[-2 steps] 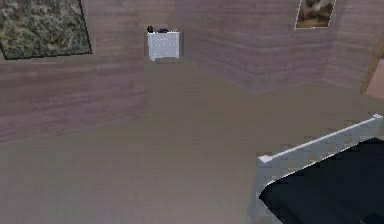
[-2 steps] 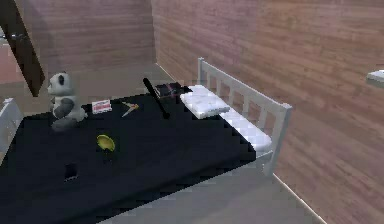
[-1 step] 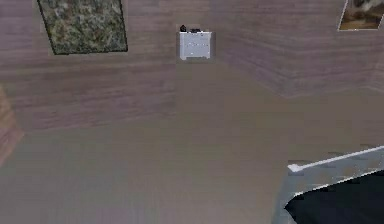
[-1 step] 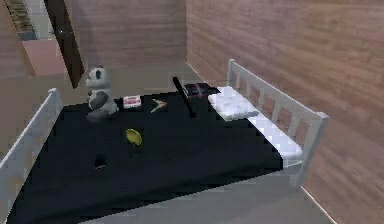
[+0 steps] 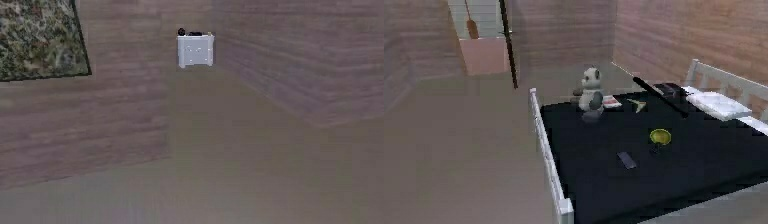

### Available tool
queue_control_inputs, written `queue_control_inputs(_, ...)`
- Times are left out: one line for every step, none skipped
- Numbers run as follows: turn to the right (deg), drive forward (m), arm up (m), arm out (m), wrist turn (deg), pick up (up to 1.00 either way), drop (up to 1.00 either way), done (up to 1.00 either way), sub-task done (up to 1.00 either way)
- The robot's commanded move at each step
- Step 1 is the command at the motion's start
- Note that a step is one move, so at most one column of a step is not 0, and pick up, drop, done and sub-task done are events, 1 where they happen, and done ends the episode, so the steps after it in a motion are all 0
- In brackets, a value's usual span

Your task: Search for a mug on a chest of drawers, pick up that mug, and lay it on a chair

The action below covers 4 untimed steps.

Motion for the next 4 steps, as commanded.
queue_control_inputs(-30.0, 0.0, 0.0, 0.0, 0.0, 0.0, 0.0, 0.0, 0.0)
queue_control_inputs(-3.0, 0.0, 0.0, 0.0, 0.0, 0.0, 0.0, 0.0, 0.0)
queue_control_inputs(-45.0, 0.0, 0.0, 0.0, 0.0, 0.0, 0.0, 0.0, 0.0)
queue_control_inputs(-27.0, 0.0, 0.0, 0.0, 0.0, 0.0, 0.0, 0.0, 0.0)
